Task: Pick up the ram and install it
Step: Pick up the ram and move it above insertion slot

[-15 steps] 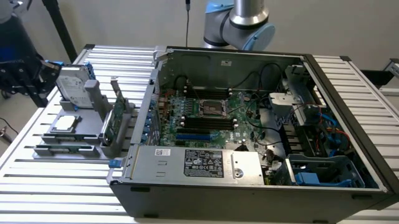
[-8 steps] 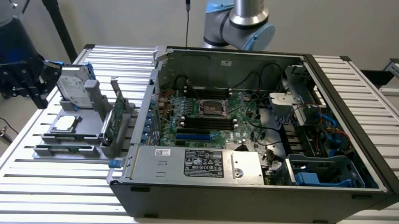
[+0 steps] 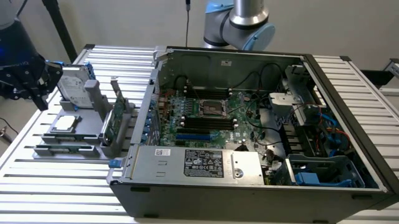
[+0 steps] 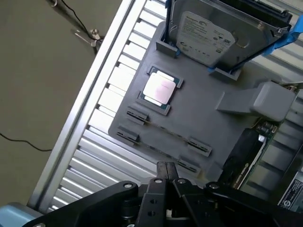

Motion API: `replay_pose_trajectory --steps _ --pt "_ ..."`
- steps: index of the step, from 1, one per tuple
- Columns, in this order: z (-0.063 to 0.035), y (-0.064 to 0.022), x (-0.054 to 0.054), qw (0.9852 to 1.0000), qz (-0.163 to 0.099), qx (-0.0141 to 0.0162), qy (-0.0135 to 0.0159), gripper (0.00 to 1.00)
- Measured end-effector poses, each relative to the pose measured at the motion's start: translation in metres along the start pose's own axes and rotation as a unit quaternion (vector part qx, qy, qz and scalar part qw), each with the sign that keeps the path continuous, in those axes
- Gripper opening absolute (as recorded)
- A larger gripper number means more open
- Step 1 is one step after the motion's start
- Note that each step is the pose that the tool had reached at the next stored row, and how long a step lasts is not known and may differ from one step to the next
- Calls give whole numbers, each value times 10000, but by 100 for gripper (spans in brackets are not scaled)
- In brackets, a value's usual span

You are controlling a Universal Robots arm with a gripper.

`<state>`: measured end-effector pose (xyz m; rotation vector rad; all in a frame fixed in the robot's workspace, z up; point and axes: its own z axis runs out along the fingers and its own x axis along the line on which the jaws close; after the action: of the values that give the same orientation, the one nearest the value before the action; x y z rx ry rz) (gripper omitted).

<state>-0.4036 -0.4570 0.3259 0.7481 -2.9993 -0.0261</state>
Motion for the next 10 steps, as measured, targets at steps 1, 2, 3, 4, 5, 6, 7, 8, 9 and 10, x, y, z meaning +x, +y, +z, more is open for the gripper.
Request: replay_pose_trajectory --steps 1,2,3,4,5,6,7,8,9,10 --pt "4 0 0 10000 -90 4 3 11" --pt "9 0 0 9998 -180 8 5 11" --pt "14 0 -1 9996 -270 12 7 11" --pt "18 -1 -1 9994 -360 16 10 11" --pt "23 -1 -1 9990 -454 20 13 11" --pt "28 -1 -1 9985 -547 25 15 11" --pt "33 -1 -1 9980 -636 29 18 11" --pt "37 -1 -2 9974 -726 33 21 11" --pt "41 -1 -2 9967 -816 37 23 11" --pt "46 -1 -2 9959 -905 41 26 11"
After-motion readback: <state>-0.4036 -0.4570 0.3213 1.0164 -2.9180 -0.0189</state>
